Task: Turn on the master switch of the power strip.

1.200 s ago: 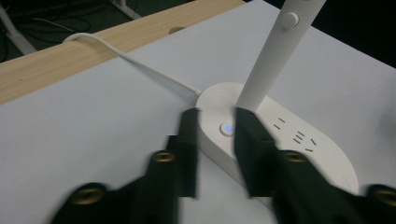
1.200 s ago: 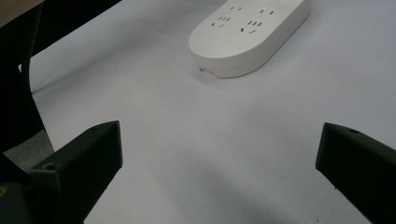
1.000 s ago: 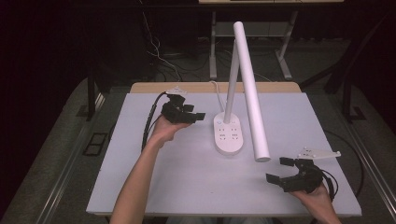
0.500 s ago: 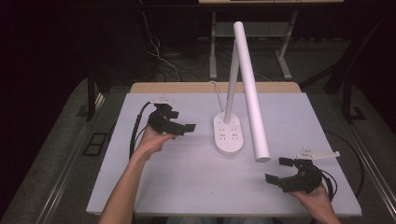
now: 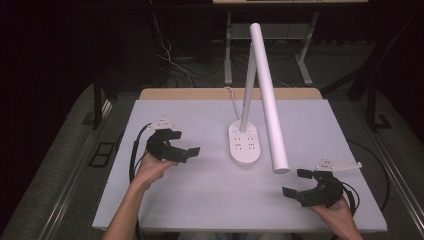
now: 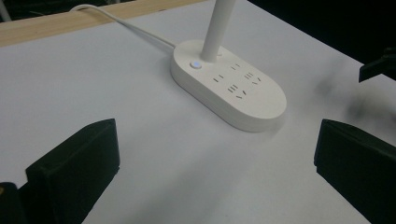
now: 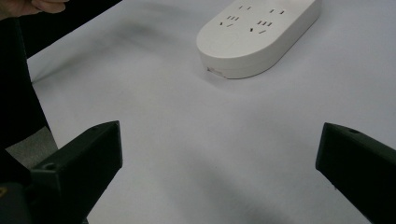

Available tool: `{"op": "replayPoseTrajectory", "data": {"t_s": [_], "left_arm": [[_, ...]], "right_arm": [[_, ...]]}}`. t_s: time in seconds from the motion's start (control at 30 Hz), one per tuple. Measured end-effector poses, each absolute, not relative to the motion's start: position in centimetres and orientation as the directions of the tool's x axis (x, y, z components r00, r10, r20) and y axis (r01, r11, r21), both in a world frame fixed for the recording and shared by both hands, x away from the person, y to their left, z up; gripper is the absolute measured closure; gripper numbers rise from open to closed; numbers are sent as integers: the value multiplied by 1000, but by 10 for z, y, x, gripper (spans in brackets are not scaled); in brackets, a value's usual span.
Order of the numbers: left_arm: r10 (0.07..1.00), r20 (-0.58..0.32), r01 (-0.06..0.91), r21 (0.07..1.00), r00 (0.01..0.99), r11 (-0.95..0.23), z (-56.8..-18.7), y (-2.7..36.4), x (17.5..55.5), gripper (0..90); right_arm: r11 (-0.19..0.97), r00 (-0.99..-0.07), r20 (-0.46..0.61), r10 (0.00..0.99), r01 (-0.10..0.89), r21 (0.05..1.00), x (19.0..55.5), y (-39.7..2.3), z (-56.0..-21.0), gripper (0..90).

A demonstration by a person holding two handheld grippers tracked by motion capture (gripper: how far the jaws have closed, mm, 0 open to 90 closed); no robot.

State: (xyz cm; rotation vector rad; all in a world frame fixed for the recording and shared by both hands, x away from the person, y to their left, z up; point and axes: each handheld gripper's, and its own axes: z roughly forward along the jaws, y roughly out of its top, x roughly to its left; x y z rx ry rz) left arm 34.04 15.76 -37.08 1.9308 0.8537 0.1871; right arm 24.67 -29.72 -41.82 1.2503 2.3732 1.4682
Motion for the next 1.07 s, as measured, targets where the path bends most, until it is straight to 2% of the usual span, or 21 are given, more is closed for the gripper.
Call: {"op": "replayPoseTrajectory", "data": {"t_s": [0.77, 1.07], "left_arm": [[654, -255, 487, 851, 712, -198, -409, 179, 286, 5], [639, -254, 484, 849, 726, -212, -419, 177, 273, 6]], "right_arm": [[224, -670, 326, 667, 598, 770, 247, -288, -421, 1], [228, -669, 328, 667, 603, 764, 246, -288, -422, 1]]}}
